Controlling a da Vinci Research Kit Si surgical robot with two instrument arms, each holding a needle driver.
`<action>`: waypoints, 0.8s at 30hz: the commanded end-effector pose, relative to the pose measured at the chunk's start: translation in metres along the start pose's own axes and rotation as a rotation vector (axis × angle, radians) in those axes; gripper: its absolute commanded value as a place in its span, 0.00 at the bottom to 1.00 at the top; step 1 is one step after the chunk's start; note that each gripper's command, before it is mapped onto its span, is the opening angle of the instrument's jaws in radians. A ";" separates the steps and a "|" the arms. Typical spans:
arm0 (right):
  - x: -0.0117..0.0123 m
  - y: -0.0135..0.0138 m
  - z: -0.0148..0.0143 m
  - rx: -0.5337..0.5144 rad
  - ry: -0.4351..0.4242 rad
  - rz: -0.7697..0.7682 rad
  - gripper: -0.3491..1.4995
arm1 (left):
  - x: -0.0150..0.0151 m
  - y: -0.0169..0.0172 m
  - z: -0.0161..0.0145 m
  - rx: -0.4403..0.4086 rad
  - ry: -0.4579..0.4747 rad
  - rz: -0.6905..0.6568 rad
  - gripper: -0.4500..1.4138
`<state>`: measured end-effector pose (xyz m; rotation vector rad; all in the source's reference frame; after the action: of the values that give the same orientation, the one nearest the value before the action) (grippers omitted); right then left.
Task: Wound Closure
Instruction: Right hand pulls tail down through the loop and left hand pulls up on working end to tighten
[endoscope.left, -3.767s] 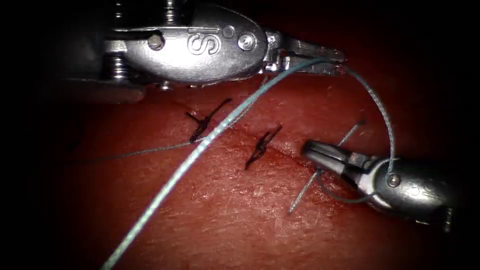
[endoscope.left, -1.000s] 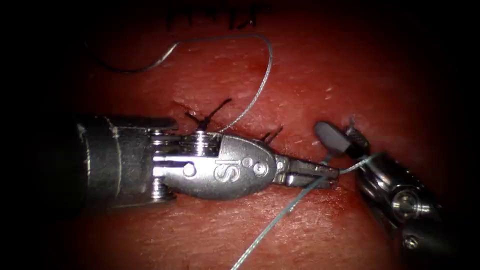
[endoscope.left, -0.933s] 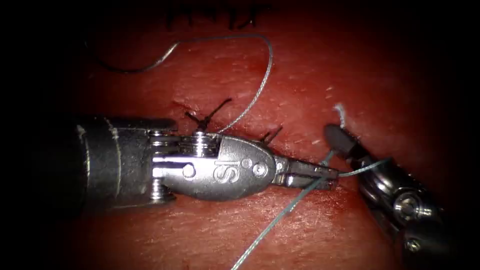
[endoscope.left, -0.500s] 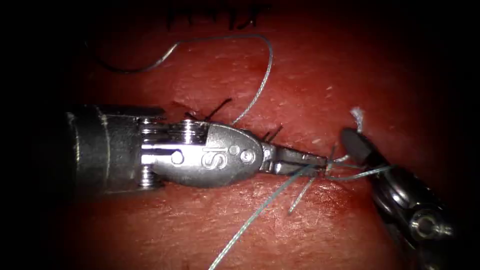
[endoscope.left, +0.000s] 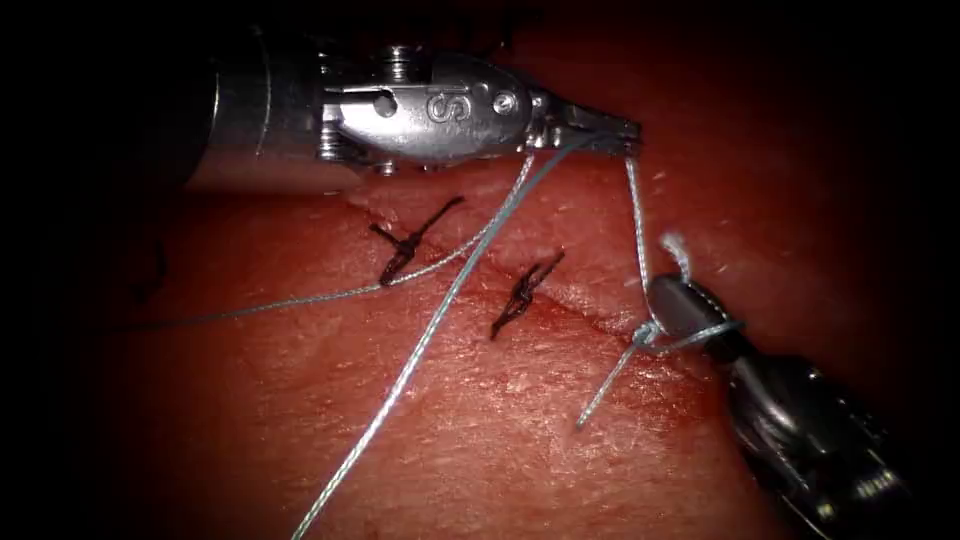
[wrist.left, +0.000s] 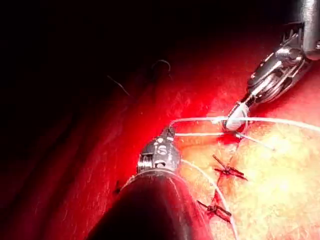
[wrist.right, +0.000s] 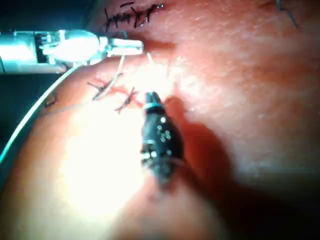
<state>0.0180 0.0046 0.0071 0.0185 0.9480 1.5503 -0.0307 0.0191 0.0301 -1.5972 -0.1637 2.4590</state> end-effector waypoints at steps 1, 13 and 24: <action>-0.0013 -0.0007 0.0001 0.018 -0.006 -0.034 0.00 | -0.0001 -0.0009 0.0010 0.002 0.001 -0.001 0.00; -0.0034 -0.0038 -0.0026 0.155 -0.020 -0.337 0.00 | 0.0007 -0.0080 0.0024 0.031 -0.006 -0.032 0.00; -0.0052 -0.0045 -0.0016 0.213 -0.023 -0.459 0.00 | -0.0005 -0.0124 0.0055 0.088 -0.011 -0.034 0.00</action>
<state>0.0216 -0.0006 0.0054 -0.0315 1.0161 1.0152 -0.0337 0.0310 0.0353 -1.5287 -0.0820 2.4153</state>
